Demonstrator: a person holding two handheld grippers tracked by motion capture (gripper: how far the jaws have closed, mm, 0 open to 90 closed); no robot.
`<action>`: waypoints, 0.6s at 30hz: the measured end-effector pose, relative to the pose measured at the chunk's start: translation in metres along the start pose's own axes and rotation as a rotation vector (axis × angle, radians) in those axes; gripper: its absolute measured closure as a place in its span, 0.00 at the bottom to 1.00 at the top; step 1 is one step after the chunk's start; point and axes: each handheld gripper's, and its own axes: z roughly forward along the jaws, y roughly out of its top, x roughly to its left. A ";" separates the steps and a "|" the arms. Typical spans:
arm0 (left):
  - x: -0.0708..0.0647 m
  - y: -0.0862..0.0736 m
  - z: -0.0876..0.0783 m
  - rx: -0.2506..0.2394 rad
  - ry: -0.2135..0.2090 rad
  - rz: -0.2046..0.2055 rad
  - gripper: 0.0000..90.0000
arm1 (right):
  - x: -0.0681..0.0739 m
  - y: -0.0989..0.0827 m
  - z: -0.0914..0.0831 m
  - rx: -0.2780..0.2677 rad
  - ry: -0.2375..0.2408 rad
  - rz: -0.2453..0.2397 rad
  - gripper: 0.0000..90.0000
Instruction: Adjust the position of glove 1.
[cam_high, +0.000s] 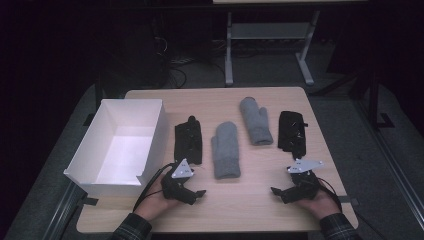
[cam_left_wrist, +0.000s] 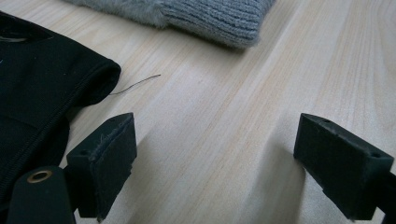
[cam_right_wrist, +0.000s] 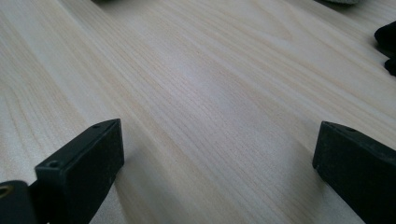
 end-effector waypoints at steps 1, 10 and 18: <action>0.000 0.000 0.000 0.000 0.001 -0.001 0.14 | 0.000 0.000 0.000 0.000 0.000 0.000 0.02; 0.000 0.001 0.002 -0.004 0.009 -0.005 0.14 | 0.000 0.001 -0.001 0.008 0.004 -0.007 0.07; -0.001 0.001 0.002 -0.011 0.008 -0.016 0.14 | -0.002 0.018 -0.011 -0.048 0.044 0.036 0.51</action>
